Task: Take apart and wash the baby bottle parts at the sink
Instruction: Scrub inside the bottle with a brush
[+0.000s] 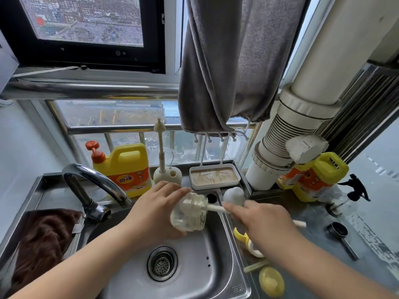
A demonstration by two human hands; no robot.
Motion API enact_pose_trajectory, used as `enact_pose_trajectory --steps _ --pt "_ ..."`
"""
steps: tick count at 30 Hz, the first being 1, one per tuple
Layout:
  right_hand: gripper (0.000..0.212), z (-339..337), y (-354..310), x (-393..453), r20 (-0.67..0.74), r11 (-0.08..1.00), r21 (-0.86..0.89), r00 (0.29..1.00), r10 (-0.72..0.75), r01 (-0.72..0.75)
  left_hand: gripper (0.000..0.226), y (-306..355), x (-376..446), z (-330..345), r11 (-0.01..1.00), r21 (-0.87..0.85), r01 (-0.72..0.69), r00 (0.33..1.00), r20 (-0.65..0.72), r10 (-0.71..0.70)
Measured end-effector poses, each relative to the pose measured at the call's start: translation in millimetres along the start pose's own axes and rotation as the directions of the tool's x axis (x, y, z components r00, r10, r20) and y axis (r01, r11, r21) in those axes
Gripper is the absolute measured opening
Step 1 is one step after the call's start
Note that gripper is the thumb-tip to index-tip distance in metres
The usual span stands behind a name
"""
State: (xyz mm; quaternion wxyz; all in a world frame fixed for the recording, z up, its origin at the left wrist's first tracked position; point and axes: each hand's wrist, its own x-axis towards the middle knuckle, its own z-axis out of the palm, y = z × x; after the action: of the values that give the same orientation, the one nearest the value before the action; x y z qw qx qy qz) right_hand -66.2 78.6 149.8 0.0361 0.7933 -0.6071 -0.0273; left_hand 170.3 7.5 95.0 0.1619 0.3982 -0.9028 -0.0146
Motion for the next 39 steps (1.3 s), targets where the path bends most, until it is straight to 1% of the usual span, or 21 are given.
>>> enact_pose_trajectory --steps 2,3,5,8,10,12,14,15,16,18,19,21,23,24,26,29,31,34,36,37,39 --pt "0.062 3 3 -4 -0.170 0.989 -0.135 0.982 -0.082 0.060 0.096 -3 1 -3 0.999 -0.032 0.013 1.000 0.019 -0.012" --pt "0.063 3 3 -4 -0.179 0.988 -0.146 0.981 -0.081 0.055 0.095 -4 1 -4 0.999 -0.034 0.002 1.000 0.021 -0.002" --pt "0.062 3 -3 -4 -0.053 0.996 -0.086 0.998 -0.021 0.017 0.093 -5 1 -6 0.999 -0.015 -0.028 1.000 0.002 0.028" --pt "0.030 4 -8 -7 0.180 0.966 0.239 0.982 0.057 -0.100 0.091 -8 1 -4 0.997 0.049 -0.058 0.993 -0.099 0.062" --pt "0.022 6 -7 -6 0.263 0.848 0.515 0.965 -0.016 -0.126 0.083 -9 -1 -2 0.992 0.102 -0.080 0.982 -0.164 0.096" --pt "0.026 2 -5 -3 0.370 0.659 0.717 0.925 -0.084 -0.227 0.081 -9 -1 -3 0.990 0.114 -0.089 0.975 -0.195 0.110" --pt "0.028 -4 -4 -2 0.513 0.484 0.772 0.853 -0.094 -0.412 0.081 -11 0 -3 0.986 0.123 -0.111 0.970 -0.205 0.134" --pt "0.027 -6 -6 -3 0.555 0.456 0.764 0.825 -0.103 -0.457 0.080 -12 0 -1 0.981 0.141 -0.131 0.966 -0.205 0.159" --pt "0.025 -6 -7 -3 0.568 0.483 0.746 0.816 -0.102 -0.459 0.081 -13 -1 1 0.976 0.162 -0.146 0.964 -0.199 0.178" --pt "0.023 0 -5 -2 0.481 0.699 0.644 0.875 -0.054 -0.311 0.088 -13 -2 4 0.975 0.175 -0.138 0.967 -0.191 0.171" --pt "0.023 3 -4 -1 0.387 0.825 0.523 0.922 -0.006 -0.215 0.089 -12 -3 5 0.981 0.157 -0.118 0.970 -0.194 0.148" --pt "0.026 2 1 3 0.130 0.969 0.218 0.987 0.093 -0.120 0.090 -12 -4 7 0.991 0.104 -0.084 0.979 -0.177 0.101" --pt "0.038 8 4 7 -0.050 0.999 -0.028 0.998 0.031 -0.033 0.092 -14 -4 8 0.995 0.076 -0.071 0.988 -0.135 0.081" --pt "0.050 13 4 6 -0.138 0.996 -0.080 0.990 -0.037 0.026 0.093 -16 -3 8 0.996 0.066 -0.068 0.990 -0.119 0.075" --pt "0.062 12 0 5 -0.164 0.992 -0.108 0.983 -0.085 0.067 0.093 -18 -3 7 0.996 0.058 -0.070 0.990 -0.119 0.076" --pt "0.041 9 -11 4 0.025 0.999 -0.041 1.000 -0.006 0.007 0.089 -19 -4 5 0.991 0.094 -0.096 0.976 -0.187 0.112" --pt "0.018 12 -11 -1 0.201 0.966 0.252 0.980 0.008 -0.059 0.090 -19 -6 7 0.982 0.139 -0.125 0.965 -0.213 0.153" --pt "0.022 7 -10 0 0.400 0.730 0.648 0.912 -0.084 -0.217 0.092 -20 -8 10 0.977 0.154 -0.145 0.954 -0.239 0.180" --pt "0.025 -1 -7 2 0.553 0.462 0.764 0.826 -0.109 -0.450 0.094 -21 -8 9 0.977 0.156 -0.146 0.953 -0.242 0.181" --pt "0.025 -3 -7 1 0.604 0.391 0.761 0.786 -0.135 -0.517 0.094 -20 -7 8 0.973 0.174 -0.153 0.955 -0.228 0.191" --pt "0.024 -4 -8 -1 0.614 0.469 0.732 0.776 -0.141 -0.494 0.092 -20 -7 9 0.963 0.211 -0.170 0.959 -0.190 0.211"
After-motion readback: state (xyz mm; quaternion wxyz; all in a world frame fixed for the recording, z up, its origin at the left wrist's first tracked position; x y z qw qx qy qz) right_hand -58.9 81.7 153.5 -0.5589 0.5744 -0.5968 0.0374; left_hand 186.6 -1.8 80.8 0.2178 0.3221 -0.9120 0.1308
